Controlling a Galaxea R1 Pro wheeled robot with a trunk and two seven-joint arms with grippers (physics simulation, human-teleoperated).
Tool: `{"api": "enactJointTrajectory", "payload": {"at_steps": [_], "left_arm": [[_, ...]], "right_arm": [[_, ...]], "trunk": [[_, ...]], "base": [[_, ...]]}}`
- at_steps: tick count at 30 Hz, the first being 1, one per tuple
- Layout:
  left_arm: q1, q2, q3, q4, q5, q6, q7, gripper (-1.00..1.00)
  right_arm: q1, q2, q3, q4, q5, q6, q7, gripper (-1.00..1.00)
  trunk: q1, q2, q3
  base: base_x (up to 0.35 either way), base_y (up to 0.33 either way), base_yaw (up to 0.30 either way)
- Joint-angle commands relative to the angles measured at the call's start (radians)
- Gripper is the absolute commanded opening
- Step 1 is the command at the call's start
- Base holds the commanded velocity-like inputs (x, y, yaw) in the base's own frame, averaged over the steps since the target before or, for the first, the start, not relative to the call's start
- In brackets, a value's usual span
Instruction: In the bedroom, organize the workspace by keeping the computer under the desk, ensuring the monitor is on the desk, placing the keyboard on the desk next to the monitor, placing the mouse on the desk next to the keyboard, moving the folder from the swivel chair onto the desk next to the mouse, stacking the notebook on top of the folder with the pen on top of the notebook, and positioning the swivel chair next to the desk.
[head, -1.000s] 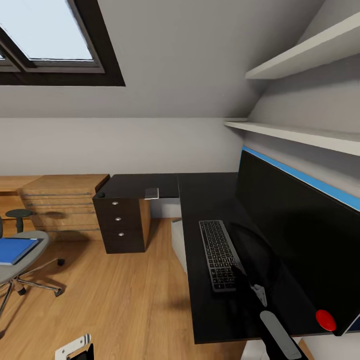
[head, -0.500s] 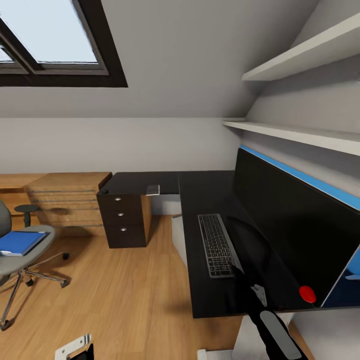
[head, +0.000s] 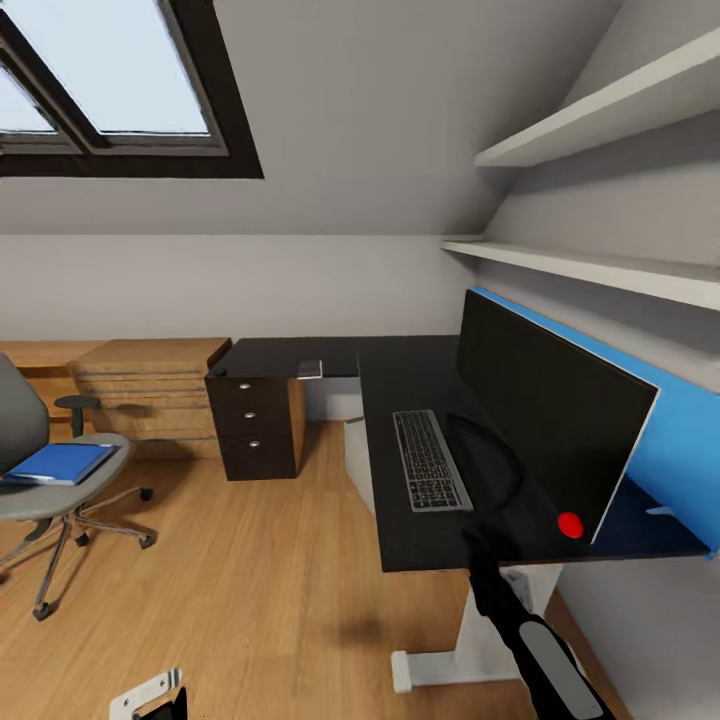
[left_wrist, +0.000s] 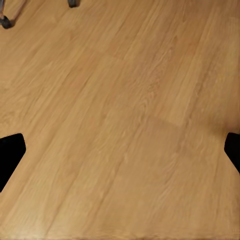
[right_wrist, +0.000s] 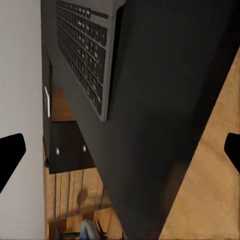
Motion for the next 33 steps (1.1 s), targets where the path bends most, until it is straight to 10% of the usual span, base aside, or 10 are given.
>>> {"api": "enactJointTrajectory", "payload": {"at_steps": [1, 8, 14, 20, 21, 23, 24, 29, 33], "left_arm": [[0.0, 0.001, -0.002, -0.002, 0.006, 0.003, 0.008, 1.0], [0.0, 0.0, 0.022, 0.027, 0.006, 0.004, 0.009, 1.0], [0.0, -0.001, 0.025, 0.036, 0.005, 0.004, 0.007, 1.0], [0.0, -0.004, 0.019, 0.045, 0.004, 0.006, 0.008, 1.0], [0.0, -0.007, 0.011, 0.054, 0.001, 0.005, 0.005, 1.0], [0.0, -0.007, 0.006, 0.054, 0.001, 0.005, 0.004, 1.0], [0.0, -0.007, -0.005, 0.055, 0.0, 0.004, 0.004, 1.0], [0.0, -0.007, -0.031, 0.057, 0.0, 0.003, 0.006, 1.0], [0.0, -0.007, -0.034, 0.058, -0.001, 0.003, 0.006, 1.0]], "right_arm": [[0.0, 0.0, 0.002, -0.001, -0.008, 0.0, 0.0, 1.0], [0.0, 0.022, 0.017, 0.001, 0.002, -0.004, 0.001, 1.0], [0.0, 0.064, 0.03, 0.002, 0.111, -0.005, 0.0, 1.0], [0.0, 0.112, 0.051, 0.004, 0.321, -0.004, -0.001, 1.0], [0.0, 0.152, 0.084, 0.004, 0.602, -0.004, -0.023, 1.0], [0.0, 0.165, 0.089, 0.004, 0.678, -0.004, -0.039, 1.0], [0.0, 0.185, 0.093, 0.004, 0.783, -0.004, -0.07, 1.0], [0.0, 0.212, 0.098, 0.009, 1.001, -0.057, -0.141, 1.0], [0.0, 0.212, 0.102, 0.034, 1.051, -0.158, -0.154, 1.0]], "trunk": [[-0.001, -0.001, -0.001], [-0.001, -0.001, -0.001], [-0.001, -0.001, -0.001], [-0.001, -0.001, -0.001], [-0.001, -0.001, -0.001], [-0.008, 0.013, 0.005], [-0.012, 0.02, 0.009], [-0.031, 0.055, 0.024], [-0.047, 0.083, 0.037]], "base": [[-0.334, 0.0, 0.0], [-0.334, 0.0, 0.0], [-0.334, 0.0, 0.0], [-0.22, 0.0, 0.0], [-0.027, 0.0, 0.0], [-0.019, 0.0, 0.0], [-0.009, 0.0, 0.0], [-0.003, 0.0, 0.0], [0.0, 0.0, 0.0]]}}
